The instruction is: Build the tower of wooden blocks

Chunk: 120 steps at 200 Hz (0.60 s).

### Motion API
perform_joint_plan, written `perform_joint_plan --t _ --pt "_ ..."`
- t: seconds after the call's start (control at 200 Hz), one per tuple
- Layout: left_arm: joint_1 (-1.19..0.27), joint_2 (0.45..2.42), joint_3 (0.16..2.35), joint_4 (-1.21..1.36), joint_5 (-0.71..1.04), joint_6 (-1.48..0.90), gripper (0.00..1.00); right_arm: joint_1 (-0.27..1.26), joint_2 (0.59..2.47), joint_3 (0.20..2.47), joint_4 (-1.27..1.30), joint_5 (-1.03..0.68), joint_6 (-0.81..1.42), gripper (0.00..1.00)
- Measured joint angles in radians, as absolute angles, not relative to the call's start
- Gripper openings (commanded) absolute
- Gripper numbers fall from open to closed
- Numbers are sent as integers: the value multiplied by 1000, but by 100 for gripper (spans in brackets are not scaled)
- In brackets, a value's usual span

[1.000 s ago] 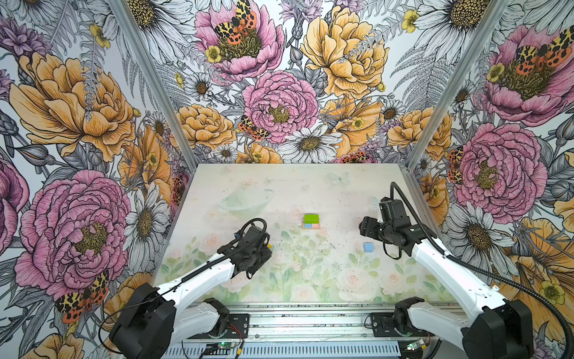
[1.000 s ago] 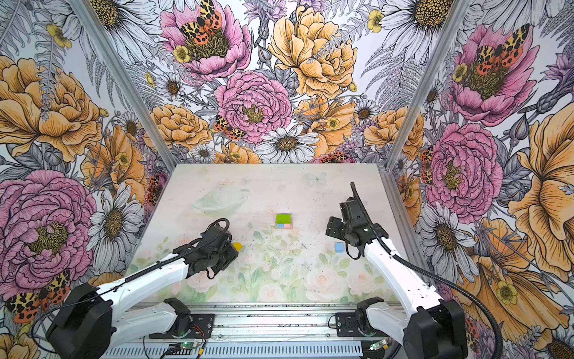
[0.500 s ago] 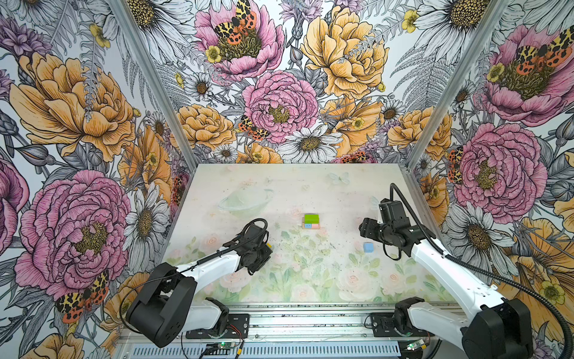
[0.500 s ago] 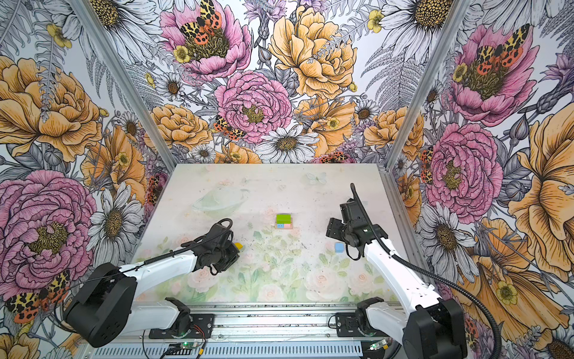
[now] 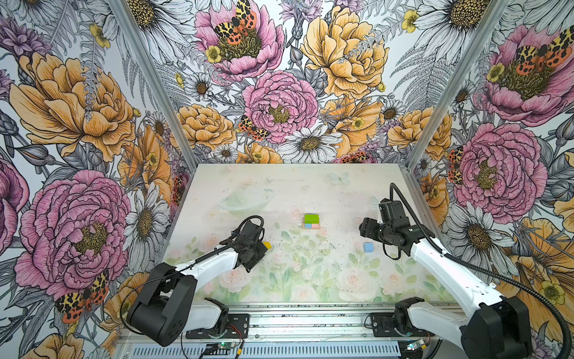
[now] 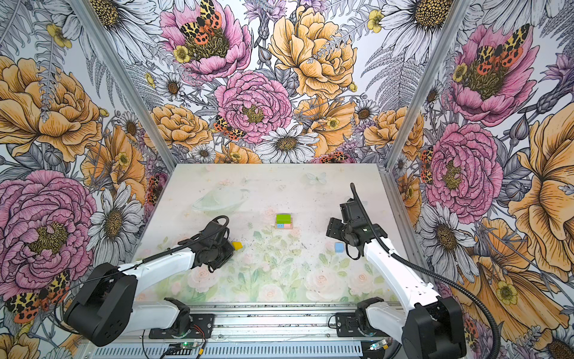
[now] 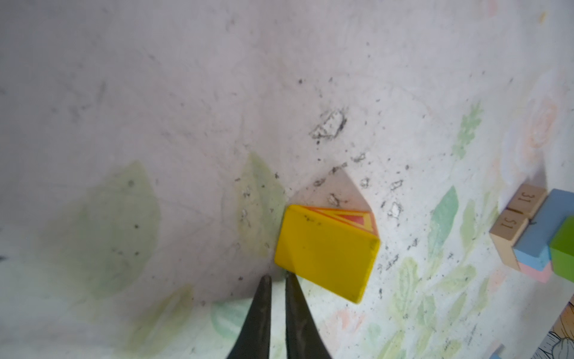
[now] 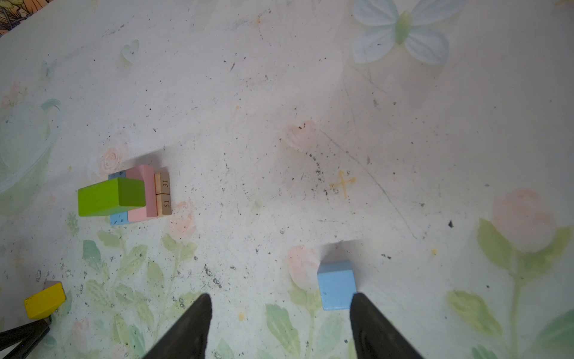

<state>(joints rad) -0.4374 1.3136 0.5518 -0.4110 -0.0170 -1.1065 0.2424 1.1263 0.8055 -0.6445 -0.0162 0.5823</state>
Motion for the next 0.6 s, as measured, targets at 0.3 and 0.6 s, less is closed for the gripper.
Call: perform_joint_plan --t 0.3,0.6 --pt "-395 1372 617 -422 -46 -1046 13 240 1126 786 -641 -15 585 72" --pt "-388 1421 642 -412 -49 -1021 13 234 1126 786 -641 -15 586 72"
